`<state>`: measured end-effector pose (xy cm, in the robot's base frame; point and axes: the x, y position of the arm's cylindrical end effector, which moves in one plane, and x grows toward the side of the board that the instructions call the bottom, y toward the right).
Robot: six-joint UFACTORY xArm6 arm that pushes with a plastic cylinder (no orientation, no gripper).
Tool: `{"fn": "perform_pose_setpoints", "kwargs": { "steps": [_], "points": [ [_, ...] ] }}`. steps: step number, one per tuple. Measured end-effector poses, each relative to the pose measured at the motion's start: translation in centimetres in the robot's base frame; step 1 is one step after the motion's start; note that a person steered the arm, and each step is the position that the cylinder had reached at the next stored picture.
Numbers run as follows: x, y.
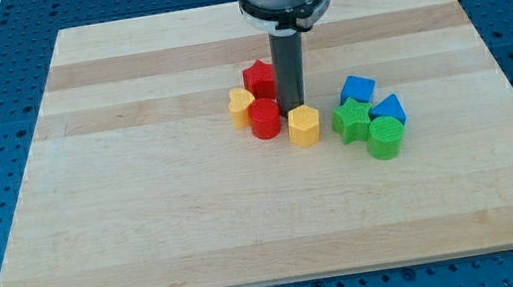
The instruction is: Move your arm towards the right center of the board
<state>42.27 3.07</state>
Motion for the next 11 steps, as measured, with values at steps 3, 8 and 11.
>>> {"fn": "perform_pose_setpoints", "kwargs": {
  "steps": [3, 8, 11],
  "points": [
    [-1.5, 1.1],
    [-7.3, 8.4],
    [-7.2, 17.9]
  ]
}}
